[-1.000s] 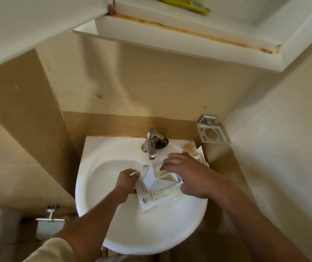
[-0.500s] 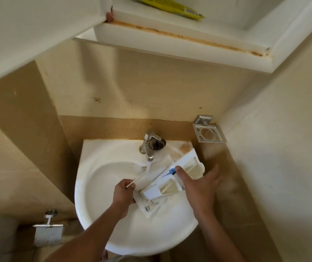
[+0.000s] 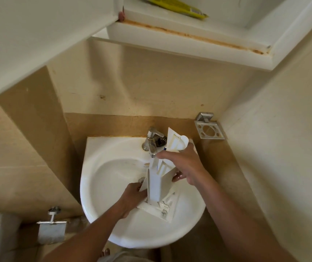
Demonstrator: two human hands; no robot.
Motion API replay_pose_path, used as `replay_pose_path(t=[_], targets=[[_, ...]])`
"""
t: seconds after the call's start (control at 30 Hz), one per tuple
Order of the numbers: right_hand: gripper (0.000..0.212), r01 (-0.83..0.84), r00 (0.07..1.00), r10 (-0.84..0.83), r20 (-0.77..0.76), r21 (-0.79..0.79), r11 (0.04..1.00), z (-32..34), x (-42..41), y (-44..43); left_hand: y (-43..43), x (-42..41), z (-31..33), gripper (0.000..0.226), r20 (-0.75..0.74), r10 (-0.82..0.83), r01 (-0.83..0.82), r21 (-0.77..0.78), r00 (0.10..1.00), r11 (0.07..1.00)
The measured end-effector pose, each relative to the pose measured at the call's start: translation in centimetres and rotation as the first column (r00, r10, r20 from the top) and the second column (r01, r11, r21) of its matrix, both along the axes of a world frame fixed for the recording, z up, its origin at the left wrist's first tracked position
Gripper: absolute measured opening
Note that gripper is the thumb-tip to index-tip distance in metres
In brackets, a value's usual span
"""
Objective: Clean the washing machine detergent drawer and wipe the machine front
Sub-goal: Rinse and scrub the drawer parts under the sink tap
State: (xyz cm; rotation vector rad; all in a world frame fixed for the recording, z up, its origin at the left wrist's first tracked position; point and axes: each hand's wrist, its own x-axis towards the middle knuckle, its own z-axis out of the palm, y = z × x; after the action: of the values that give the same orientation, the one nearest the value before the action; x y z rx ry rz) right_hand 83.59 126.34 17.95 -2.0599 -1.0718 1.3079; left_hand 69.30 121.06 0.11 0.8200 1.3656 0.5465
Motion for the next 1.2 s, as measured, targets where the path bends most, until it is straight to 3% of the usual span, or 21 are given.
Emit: replay_pose_path(t=[0.07, 0.2, 0.23, 0.33, 0.5, 0.6, 0.67, 0.77, 0.87, 0.93, 1.03, 1.1, 1.2], targets=[[0.095, -0.025, 1.0, 0.025, -0.017, -0.014, 1.0, 0.1, 0.0, 0.1, 0.6, -0.1, 0.4, 0.032, -0.076, -0.008, 0.01, 0.026, 0.997, 1.0], [0.099, -0.038, 0.998, 0.038, -0.042, 0.004, 0.999, -1.1, -0.4, -0.8, 2.1, -0.9, 0.5, 0.006, -0.195, 0.007, 0.007, 0.073, 0.981, 0.997], [0.1, -0.039, 0.998, 0.039, -0.039, 0.01, 0.999, -1.3, -0.4, -0.9, 2.3, -0.9, 0.5, 0.011, -0.211, -0.024, 0.042, 0.078, 0.977, 0.996], [0.1, -0.105, 0.994, 0.104, 0.032, 0.014, 0.994, -1.1, 0.1, -0.5, 2.5, -0.4, 0.7, 0.029, -0.199, -0.066, 0.075, 0.039, 0.978, 0.996], [0.09, -0.318, 0.926, 0.326, 0.191, -0.072, 0.945, 0.8, 1.4, 0.9, 2.6, 1.7, 0.3, 0.037, -0.122, -0.059, 0.067, 0.056, 0.991, 0.996], [0.067, -0.415, 0.878, 0.432, 0.205, -0.125, 0.901, 1.6, 2.1, 1.7, 3.4, 2.3, 0.2, 0.078, -0.177, -0.04, 0.063, 0.125, 0.983, 0.99], [0.062, -0.47, 0.843, 0.497, 0.207, -0.167, 0.867, 1.9, 2.4, 2.0, 3.9, 2.1, 0.0, 0.105, -0.244, -0.099, 0.142, 0.166, 0.965, 0.976], [0.065, -0.547, 0.777, 0.584, 0.236, -0.207, 0.811, 2.2, 2.3, 2.6, 5.1, 1.8, -0.2, 0.116, -0.318, -0.194, 0.26, 0.179, 0.928, 0.949], [0.055, -0.612, 0.722, 0.646, 0.248, -0.206, 0.764, 2.4, 2.3, 3.1, 6.0, 1.7, -0.1, 0.103, -0.381, -0.209, 0.286, 0.157, 0.9, 0.945], [0.041, -0.638, 0.703, 0.665, 0.253, -0.187, 0.747, 2.8, 2.7, 3.5, 6.3, 1.4, -0.5, 0.084, -0.454, -0.119, 0.227, 0.192, 0.883, 0.955], [0.033, -0.681, 0.662, 0.698, 0.272, -0.17, 0.712, 3.5, 3.4, 4.0, 6.7, 0.6, -0.8, 0.05, -0.302, 0.068, -0.012, 0.184, 0.951, 0.983], [0.041, -0.719, 0.611, 0.737, 0.289, -0.186, 0.669, 3.6, 3.7, 4.3, 6.9, 0.2, -0.8, 0.029, -0.196, 0.145, -0.121, 0.131, 0.97, 0.984], [0.055, -0.784, 0.5, 0.785, 0.365, -0.194, 0.59, 3.4, 4.1, 4.3, 6.9, 0.0, -1.0, 0.014, -0.144, 0.196, -0.186, 0.082, 0.97, 0.979]])
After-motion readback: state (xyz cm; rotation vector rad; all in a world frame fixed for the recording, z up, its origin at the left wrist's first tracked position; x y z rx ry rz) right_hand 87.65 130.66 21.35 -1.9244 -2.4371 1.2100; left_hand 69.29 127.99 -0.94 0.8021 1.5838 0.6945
